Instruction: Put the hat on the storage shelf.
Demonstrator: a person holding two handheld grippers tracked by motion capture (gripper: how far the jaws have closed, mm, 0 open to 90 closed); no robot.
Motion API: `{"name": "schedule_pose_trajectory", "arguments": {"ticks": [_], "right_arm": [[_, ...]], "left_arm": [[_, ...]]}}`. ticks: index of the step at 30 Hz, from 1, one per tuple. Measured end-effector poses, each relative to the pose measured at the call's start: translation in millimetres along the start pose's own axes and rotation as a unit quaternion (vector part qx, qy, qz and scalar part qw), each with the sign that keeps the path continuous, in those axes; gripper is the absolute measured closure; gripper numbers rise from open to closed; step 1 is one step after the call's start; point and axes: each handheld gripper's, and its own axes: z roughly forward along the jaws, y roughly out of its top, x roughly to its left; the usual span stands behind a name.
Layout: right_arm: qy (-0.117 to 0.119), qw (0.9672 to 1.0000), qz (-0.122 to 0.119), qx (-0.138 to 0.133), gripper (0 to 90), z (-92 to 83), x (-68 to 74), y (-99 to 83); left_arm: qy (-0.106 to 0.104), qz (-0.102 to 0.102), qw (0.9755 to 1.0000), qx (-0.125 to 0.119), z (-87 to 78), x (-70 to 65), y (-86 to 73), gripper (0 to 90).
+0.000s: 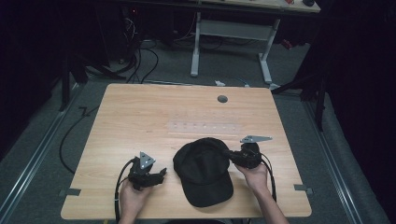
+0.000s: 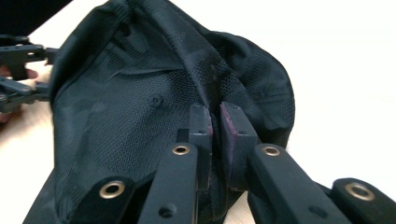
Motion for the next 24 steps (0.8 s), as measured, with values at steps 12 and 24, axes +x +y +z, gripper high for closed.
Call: {"name": "schedule_pose_trajectory", "arguments": {"ticks": [12, 24], "right_arm": [[0.028, 0.9993, -0.018, -0.015, 87.6, -6.7, 3.9, 0.2], [0.040, 0.9979, -0.029, -0.041, 88.1, -22.3, 5.6, 2.0]], "left_arm": [[-0.002, 0.000, 1.0000, 0.001, 0.0, -0.3, -0.3, 27.0], [-0.005, 0.003, 1.0000, 0.005, 0.0, -0.7, -0.5, 26.3]]}}
